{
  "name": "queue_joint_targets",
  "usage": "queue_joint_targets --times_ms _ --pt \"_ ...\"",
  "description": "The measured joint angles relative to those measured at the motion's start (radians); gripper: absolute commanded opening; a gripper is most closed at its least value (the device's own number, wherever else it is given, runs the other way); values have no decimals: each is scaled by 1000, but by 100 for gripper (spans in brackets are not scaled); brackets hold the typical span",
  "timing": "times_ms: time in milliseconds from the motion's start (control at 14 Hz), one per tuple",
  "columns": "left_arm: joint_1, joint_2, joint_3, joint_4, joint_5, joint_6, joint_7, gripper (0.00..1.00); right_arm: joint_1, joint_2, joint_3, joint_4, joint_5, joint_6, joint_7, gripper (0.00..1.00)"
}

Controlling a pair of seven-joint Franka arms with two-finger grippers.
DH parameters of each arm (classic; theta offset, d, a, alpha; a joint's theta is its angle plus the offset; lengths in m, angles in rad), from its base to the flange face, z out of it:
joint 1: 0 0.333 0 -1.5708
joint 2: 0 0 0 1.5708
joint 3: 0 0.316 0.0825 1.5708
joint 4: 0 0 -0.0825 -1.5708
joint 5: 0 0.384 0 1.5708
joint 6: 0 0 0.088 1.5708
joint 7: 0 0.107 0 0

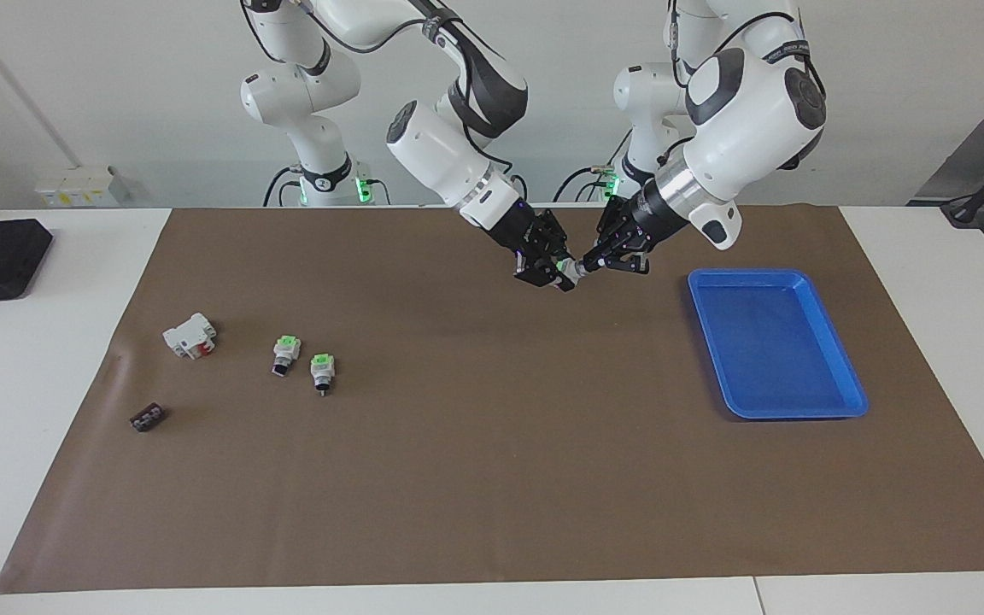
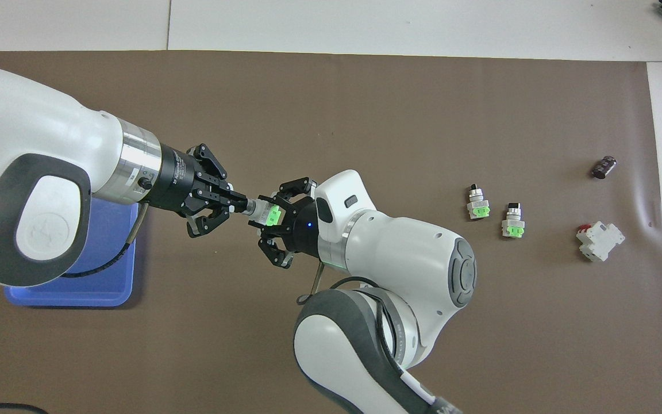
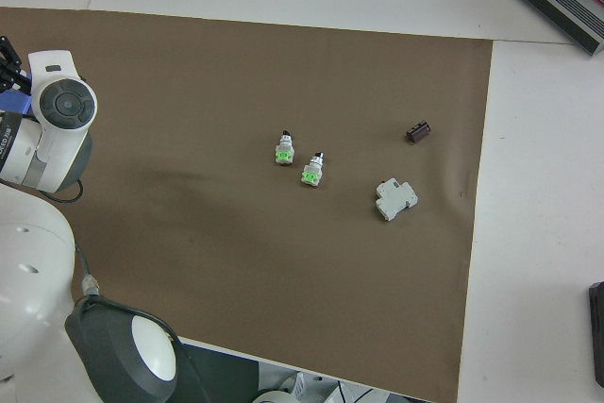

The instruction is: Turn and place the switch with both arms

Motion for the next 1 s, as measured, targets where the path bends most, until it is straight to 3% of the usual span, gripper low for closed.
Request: queue_joint_targets --times_ms 498,997 --pt "-2 -2 0 0 16 -2 -224 0 3 3 0 2 0 0 0 0" --pt "-2 -4 0 0 35 -5 -313 0 7 11 0 9 0 0 0 0"
